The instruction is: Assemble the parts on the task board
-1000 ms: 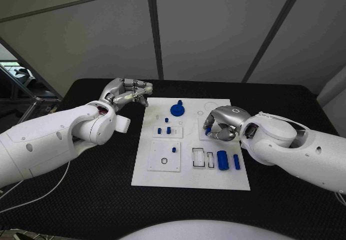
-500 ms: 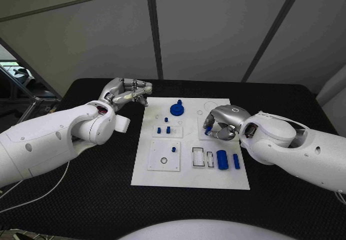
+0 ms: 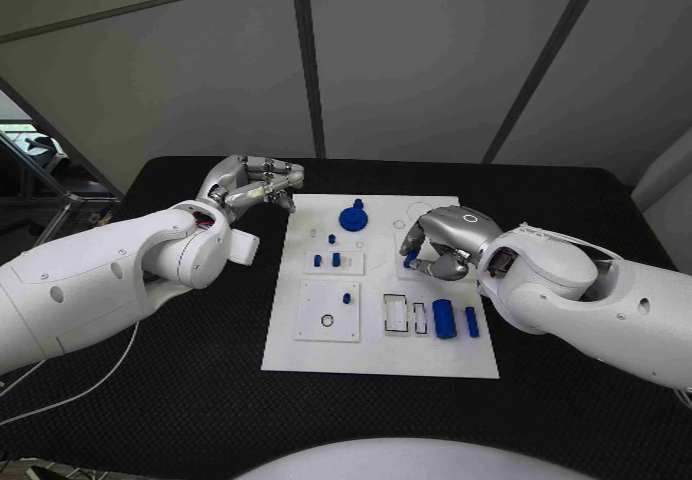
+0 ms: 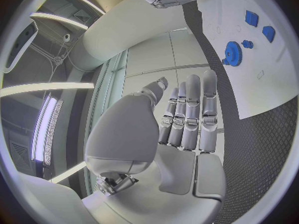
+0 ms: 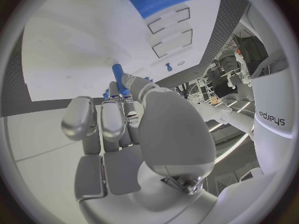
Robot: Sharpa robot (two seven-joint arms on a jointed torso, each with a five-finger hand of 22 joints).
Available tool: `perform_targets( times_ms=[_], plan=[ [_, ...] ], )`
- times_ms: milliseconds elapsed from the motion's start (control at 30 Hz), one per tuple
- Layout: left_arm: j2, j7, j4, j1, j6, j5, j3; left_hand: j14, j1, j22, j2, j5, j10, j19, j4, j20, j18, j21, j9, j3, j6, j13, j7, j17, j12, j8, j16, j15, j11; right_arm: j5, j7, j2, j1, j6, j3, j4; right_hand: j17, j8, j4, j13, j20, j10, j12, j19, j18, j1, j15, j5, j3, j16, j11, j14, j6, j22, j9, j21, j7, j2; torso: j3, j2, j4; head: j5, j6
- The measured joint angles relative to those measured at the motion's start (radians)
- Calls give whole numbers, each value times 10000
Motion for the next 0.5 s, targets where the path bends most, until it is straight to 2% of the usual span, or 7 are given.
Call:
perform_targets(
  times_ms=[100,167,233,367,500],
  plan=[
    [8,0,-20,-2,3,0,0,0,0,0,0,0,0,0,0,0,0,0,0,0,0,0,0,0,0,0,0,0,0,-3,57,-52,-2,-165,51,348,19,1,-40,0,0,0,-2,0,0,0,-16,45,40,12,0,16,0,4,-20,0,0,0,0,-3,-1,7,0],
    [26,0,-35,-2,6,0,0,0,0,1,0,0,0,0,0,0,0,0,0,0,0,0,0,1,0,0,0,0,0,3,116,-38,-3,-283,209,595,57,1,-48,2,0,0,-4,0,-1,0,-16,68,47,51,0,16,0,40,-25,54,0,0,0,-3,-1,9,4],
    [36,0,-49,-5,9,0,0,-16,2,1,2,0,0,0,0,0,0,-6,0,0,0,0,0,1,0,0,0,16,0,31,180,34,11,-394,290,790,60,1,-72,28,0,0,-32,-1,-1,0,-15,68,72,51,0,15,0,48,-26,71,0,0,2,-3,0,14,4],
    [54,0,-63,-10,14,1,-1,-35,53,1,53,0,0,0,0,0,0,-39,0,0,0,0,0,0,0,0,0,35,0,165,316,273,9,-538,352,921,81,1,-78,36,0,-1,-37,-1,-1,0,-15,105,75,51,0,16,-1,64,-30,71,-1,0,-2,-3,2,49,-7],
    [87,0,-80,-13,19,1,-1,-35,52,1,52,0,0,0,0,0,0,-39,0,0,0,1,0,0,0,0,0,35,0,385,481,704,-2,-620,366,813,81,0,-131,39,0,-1,-43,-1,-1,0,-15,142,105,51,0,15,-2,63,-30,71,-1,0,-17,-3,9,105,-22]
  ],
)
